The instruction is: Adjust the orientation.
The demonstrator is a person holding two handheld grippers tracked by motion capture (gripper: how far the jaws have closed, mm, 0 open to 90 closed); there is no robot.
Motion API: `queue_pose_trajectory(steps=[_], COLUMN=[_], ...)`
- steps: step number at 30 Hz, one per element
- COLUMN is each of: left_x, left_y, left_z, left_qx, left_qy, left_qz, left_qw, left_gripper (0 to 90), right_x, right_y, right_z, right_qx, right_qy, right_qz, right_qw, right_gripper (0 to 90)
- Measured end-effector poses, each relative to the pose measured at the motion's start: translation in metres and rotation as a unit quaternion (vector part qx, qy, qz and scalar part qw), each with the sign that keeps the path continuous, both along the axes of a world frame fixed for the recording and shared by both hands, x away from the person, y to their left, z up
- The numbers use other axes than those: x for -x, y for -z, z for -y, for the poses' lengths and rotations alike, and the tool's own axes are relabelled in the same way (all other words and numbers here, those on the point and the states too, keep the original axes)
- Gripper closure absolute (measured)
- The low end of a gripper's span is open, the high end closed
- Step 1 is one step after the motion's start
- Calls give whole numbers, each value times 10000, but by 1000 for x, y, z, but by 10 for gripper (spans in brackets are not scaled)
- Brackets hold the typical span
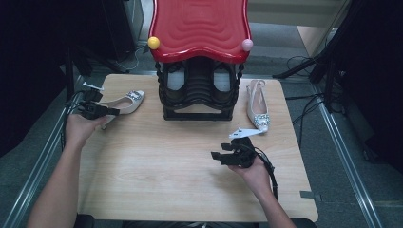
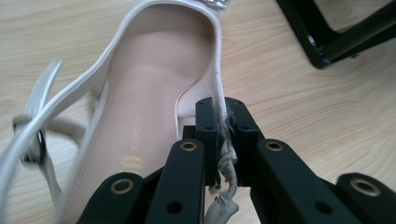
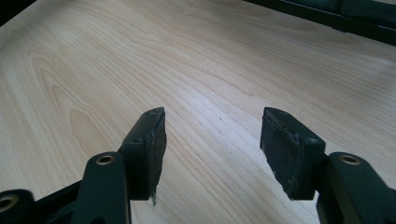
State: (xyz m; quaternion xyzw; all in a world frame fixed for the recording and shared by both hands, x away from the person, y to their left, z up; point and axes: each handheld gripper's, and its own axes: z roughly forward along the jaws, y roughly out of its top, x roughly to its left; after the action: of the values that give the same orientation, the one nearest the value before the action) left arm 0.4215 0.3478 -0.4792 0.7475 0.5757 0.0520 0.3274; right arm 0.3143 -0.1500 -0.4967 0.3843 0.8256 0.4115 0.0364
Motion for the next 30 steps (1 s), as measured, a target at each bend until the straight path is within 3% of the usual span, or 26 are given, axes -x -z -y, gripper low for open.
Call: queue_pose_trajectory(steps=[12,20,23,29,30], left_x=[2,4,6,9,9], left_y=[2,1,-3,-13,-14], left_z=[41,39,39,38,38], left_qx=[252,272,315,96,136], left_qy=[-115,-61,-96,-4,-54], left_qz=[-47,13,-23,-76,-75], left_qw=[9996,9996,9995,9999,9999], left_gripper=[854,835,759,693,688], right_x=[-3,-3,-3,-3,-3], right_y=[-2,-2,-2,-2,-2], right_z=[-4,-5,-4,-4,-4], right_qx=[-10,8,7,16,9], right_qy=[-101,-105,-99,-110,-94], right_qz=[27,19,32,41,34], right_qw=[9999,9999,9999,9999,9999], right_gripper=[416,416,415,415,415])
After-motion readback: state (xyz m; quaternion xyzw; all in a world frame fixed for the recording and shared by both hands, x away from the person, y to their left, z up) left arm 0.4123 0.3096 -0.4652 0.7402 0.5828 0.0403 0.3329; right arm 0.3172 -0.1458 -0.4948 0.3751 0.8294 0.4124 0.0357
